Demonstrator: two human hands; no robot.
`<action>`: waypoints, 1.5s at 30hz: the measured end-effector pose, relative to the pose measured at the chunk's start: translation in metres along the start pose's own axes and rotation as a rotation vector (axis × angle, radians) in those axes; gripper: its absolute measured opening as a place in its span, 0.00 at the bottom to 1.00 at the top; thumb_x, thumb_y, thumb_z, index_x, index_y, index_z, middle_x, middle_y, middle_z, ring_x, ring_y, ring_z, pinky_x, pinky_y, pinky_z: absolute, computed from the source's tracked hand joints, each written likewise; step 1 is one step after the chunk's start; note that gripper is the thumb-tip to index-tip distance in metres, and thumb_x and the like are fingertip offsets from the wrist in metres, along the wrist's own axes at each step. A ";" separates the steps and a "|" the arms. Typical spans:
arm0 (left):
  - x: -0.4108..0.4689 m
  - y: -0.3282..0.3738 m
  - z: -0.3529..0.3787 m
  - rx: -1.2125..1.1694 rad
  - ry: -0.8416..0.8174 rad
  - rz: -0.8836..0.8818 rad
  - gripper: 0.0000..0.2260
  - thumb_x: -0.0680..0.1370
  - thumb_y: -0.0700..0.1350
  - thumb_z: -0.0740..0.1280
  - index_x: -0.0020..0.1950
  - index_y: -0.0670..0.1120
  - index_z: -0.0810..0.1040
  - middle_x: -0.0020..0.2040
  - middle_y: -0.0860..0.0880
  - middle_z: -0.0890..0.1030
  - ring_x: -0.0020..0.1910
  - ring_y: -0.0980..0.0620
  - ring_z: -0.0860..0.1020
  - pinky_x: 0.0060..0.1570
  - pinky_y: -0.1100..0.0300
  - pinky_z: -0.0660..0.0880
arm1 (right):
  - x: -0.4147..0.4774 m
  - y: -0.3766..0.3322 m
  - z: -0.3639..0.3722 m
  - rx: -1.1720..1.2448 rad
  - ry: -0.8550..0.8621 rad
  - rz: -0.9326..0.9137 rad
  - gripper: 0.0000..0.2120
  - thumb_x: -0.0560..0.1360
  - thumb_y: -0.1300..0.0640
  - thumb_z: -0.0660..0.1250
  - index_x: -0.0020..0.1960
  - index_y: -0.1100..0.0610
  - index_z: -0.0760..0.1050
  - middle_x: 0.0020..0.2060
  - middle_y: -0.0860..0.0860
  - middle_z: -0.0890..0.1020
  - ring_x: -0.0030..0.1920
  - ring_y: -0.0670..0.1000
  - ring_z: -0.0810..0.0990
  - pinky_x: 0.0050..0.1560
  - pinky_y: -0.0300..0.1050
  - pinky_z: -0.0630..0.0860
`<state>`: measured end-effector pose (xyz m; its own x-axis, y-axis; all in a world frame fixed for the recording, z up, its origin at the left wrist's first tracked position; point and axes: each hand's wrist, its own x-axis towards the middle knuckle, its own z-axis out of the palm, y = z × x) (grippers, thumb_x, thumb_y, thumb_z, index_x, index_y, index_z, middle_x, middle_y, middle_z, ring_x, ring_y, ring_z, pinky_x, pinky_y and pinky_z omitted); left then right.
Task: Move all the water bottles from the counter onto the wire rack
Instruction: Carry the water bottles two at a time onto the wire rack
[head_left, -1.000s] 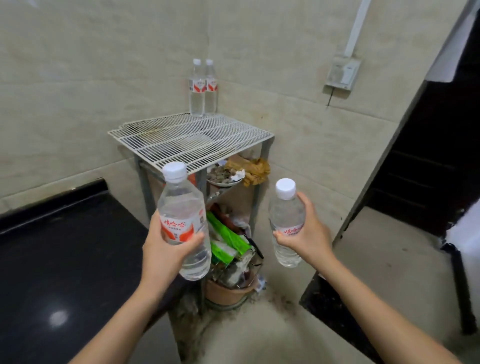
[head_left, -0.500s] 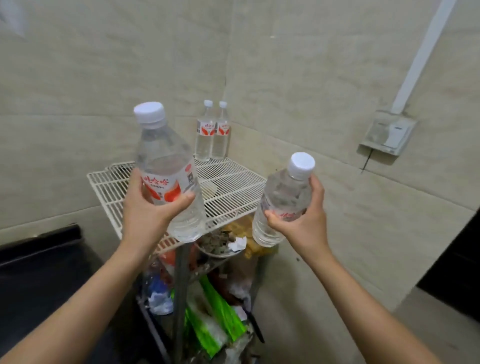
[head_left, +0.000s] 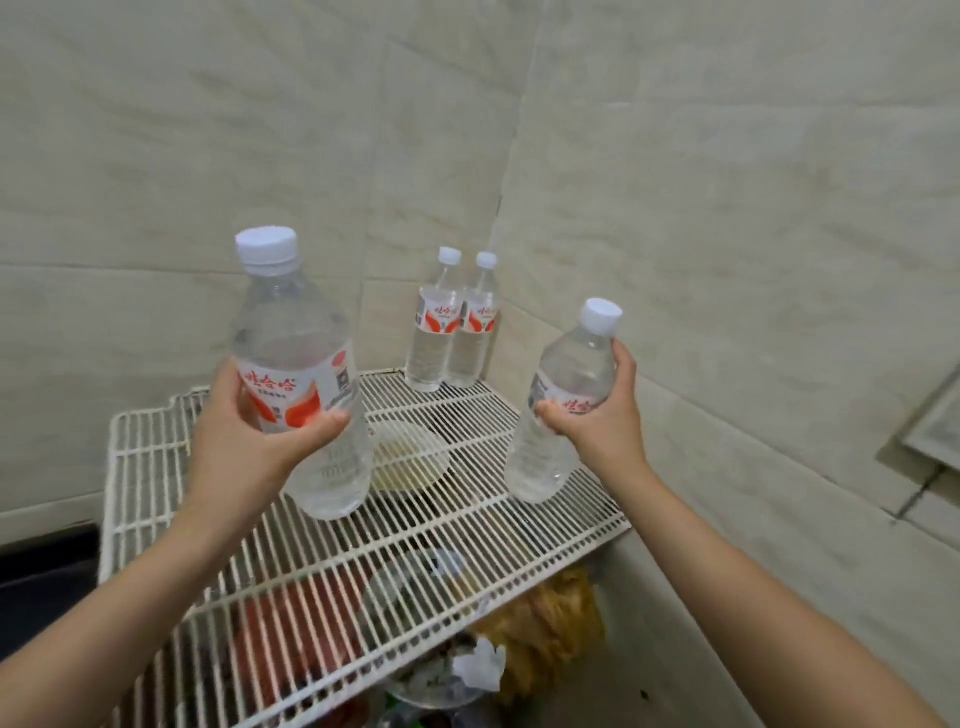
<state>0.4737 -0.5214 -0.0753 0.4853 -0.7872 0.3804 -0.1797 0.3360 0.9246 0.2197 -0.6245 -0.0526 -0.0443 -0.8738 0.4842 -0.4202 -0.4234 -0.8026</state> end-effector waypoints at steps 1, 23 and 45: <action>0.003 0.000 -0.001 0.015 0.020 0.004 0.27 0.63 0.43 0.75 0.57 0.52 0.68 0.54 0.51 0.78 0.49 0.54 0.78 0.54 0.52 0.74 | 0.012 0.006 0.005 0.003 -0.015 0.005 0.43 0.63 0.63 0.75 0.70 0.49 0.56 0.53 0.42 0.71 0.55 0.48 0.73 0.60 0.50 0.73; 0.029 -0.002 0.027 0.216 0.437 -0.024 0.26 0.65 0.41 0.74 0.60 0.48 0.69 0.50 0.51 0.78 0.49 0.53 0.78 0.48 0.55 0.74 | 0.194 0.092 0.110 0.060 -0.224 -0.044 0.42 0.59 0.57 0.77 0.66 0.43 0.59 0.62 0.52 0.75 0.59 0.56 0.76 0.58 0.54 0.74; 0.146 -0.098 0.250 0.316 0.322 -0.120 0.33 0.64 0.52 0.76 0.63 0.55 0.65 0.49 0.57 0.78 0.49 0.54 0.79 0.48 0.56 0.77 | 0.146 0.163 0.124 0.159 -0.301 0.057 0.36 0.70 0.61 0.71 0.72 0.59 0.57 0.66 0.56 0.72 0.65 0.56 0.72 0.58 0.44 0.70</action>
<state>0.3480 -0.7988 -0.1045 0.7507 -0.5934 0.2902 -0.3333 0.0391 0.9420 0.2565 -0.8508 -0.1561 0.2162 -0.9183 0.3318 -0.2770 -0.3835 -0.8810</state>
